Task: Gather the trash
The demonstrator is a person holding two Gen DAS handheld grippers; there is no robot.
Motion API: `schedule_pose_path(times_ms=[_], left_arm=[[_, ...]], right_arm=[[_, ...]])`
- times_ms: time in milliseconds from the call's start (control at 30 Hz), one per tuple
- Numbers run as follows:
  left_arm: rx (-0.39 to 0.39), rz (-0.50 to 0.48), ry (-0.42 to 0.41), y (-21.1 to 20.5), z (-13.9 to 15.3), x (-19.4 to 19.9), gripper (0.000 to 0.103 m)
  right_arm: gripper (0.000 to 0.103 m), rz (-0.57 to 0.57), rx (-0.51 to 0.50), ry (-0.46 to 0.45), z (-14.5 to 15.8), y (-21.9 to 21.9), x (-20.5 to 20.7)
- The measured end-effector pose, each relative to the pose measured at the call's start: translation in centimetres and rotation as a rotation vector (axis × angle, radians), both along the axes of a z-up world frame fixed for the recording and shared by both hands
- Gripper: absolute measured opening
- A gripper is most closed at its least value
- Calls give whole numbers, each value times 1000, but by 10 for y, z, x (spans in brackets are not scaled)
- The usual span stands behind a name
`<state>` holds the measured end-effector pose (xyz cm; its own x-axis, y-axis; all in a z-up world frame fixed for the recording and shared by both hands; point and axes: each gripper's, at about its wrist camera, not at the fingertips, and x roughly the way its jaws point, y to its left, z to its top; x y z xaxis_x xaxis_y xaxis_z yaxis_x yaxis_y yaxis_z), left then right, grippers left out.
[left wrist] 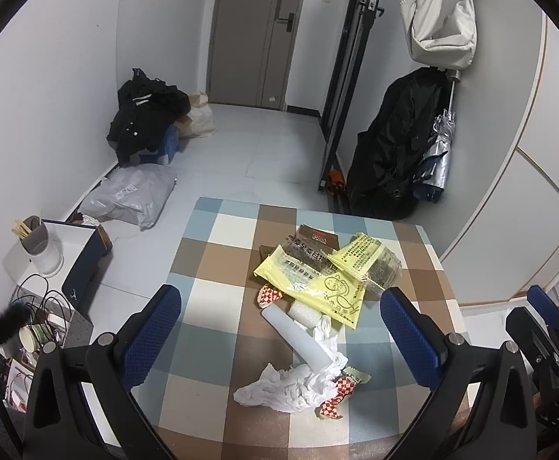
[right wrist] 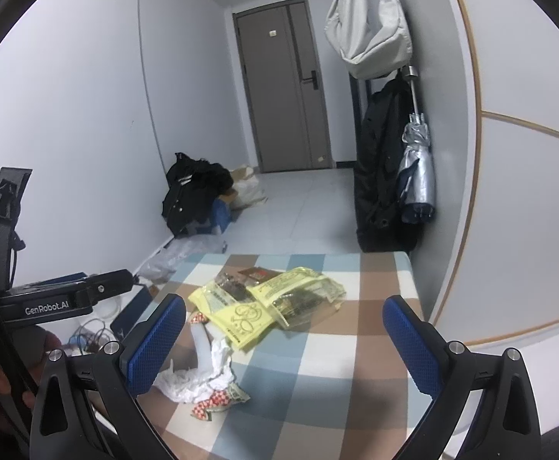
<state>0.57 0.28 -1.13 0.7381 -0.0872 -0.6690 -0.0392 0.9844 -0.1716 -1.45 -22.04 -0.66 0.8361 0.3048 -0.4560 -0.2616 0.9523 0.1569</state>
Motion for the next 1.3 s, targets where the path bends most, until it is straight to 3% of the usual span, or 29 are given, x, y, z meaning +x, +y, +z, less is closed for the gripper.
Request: schedule_pose_path(times_ms=[167,467,767,933,1233,1300], left_arm=[[-66,-29,54,5,-8,4,102],[-115,-106,192,8,-35,10,102],[-76,-159,369,-1,-73,17,102],[-35,-186,425,-7,-87,19,101],[38,-221,440,-18,-96,22,100],[44,-228,450,-18,-99,24,95]], right_arm=[[103,-10,20,19,-3,-4,2],[103,-36,46,101,-15,-11,15],[103,-26,69,145,-22,-8,24],[103,-25,84,159,-25,-11,28],[103,-23,123,188,-28,-15,35],[103,-20,125,189,-28,-16,35]])
